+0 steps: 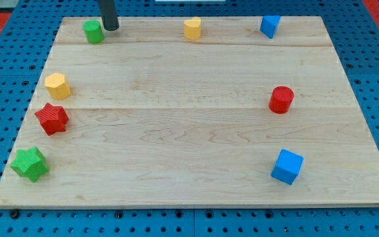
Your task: Move the yellow heart to top left
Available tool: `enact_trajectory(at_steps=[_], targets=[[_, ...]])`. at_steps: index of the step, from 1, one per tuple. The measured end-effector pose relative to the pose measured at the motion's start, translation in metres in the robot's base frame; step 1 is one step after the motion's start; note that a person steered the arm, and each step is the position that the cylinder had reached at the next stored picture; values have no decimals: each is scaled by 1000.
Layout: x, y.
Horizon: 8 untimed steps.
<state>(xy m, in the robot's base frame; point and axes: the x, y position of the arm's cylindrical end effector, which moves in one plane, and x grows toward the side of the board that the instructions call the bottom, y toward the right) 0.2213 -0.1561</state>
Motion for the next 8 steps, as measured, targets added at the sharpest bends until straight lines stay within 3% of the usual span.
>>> enact_trajectory(at_steps=[1, 2, 3, 4, 5, 6, 8], targets=[[-10, 15], [-29, 110], [-27, 156], [1, 209], [34, 205], [-6, 189], [59, 101]])
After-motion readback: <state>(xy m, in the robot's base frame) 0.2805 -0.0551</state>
